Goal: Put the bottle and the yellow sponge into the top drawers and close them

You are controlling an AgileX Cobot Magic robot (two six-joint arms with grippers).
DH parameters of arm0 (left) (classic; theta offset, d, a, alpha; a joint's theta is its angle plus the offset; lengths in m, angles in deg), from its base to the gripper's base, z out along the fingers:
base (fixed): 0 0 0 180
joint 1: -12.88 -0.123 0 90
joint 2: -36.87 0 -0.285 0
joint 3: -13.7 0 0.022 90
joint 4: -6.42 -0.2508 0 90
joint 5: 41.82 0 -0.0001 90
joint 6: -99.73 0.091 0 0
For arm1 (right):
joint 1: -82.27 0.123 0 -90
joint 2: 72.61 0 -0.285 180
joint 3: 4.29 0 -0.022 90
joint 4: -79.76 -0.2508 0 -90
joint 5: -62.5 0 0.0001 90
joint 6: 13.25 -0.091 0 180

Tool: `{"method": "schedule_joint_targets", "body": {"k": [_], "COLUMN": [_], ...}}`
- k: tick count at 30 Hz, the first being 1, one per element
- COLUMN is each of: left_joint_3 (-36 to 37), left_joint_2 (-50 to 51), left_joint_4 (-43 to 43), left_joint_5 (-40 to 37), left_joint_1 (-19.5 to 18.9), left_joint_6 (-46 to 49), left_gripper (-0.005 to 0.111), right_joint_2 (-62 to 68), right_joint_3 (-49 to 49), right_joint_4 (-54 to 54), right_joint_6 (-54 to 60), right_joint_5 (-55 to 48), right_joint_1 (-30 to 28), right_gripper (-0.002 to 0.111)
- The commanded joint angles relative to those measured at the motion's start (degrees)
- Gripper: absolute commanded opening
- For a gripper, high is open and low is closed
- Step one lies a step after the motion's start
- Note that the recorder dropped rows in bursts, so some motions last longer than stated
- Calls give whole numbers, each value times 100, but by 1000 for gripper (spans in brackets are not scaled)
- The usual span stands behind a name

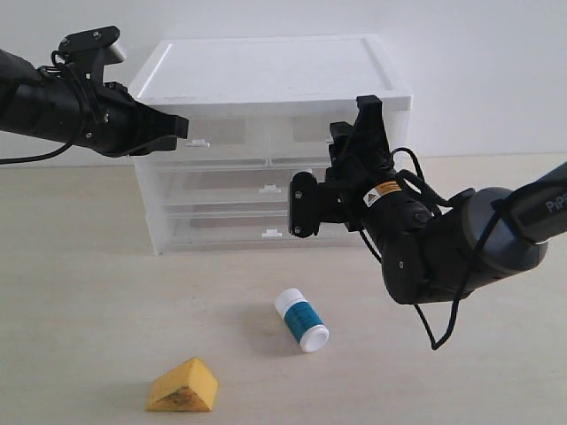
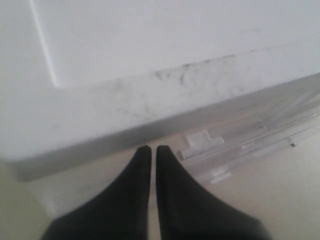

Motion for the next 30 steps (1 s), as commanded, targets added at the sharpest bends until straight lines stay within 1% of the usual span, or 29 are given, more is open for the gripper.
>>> {"method": "schedule_joint_targets", "body": {"k": [1, 5, 16, 17, 20, 21, 22, 27, 30], "left_joint_3": [-25, -25, -25, -25, -25, -25, -25, -25, -25], "left_joint_2": [2, 2, 2, 2, 2, 2, 2, 2, 2], "left_joint_4": [57, 57, 57, 57, 57, 57, 57, 57, 57], "left_joint_5": [126, 126, 126, 126, 126, 126, 126, 126, 126], "left_joint_1": [13, 13, 13, 13, 13, 13, 13, 13, 13], "left_joint_6": [28, 28, 28, 28, 28, 28, 28, 28, 28], "left_gripper": [4, 4, 4, 4, 4, 4, 4, 4, 4], "right_joint_2": [2, 2, 2, 2, 2, 2, 2, 2, 2], "right_joint_3": [41, 146, 210, 210, 210, 210, 210, 210, 210], "right_joint_4": [-28, -158, -227, -227, -262, -286, -342, -497, -525], "right_joint_6": [-29, -29, 70, 73, 145, 235, 300, 663, 678], "right_joint_5": [-49, -251, -276, -276, -276, -276, -276, -211, -68], "right_joint_1": [-49, -49, -49, -49, -49, -49, -49, -49, -49], "right_gripper": [27, 27, 26, 24, 9, 2, 0, 0, 0]}}
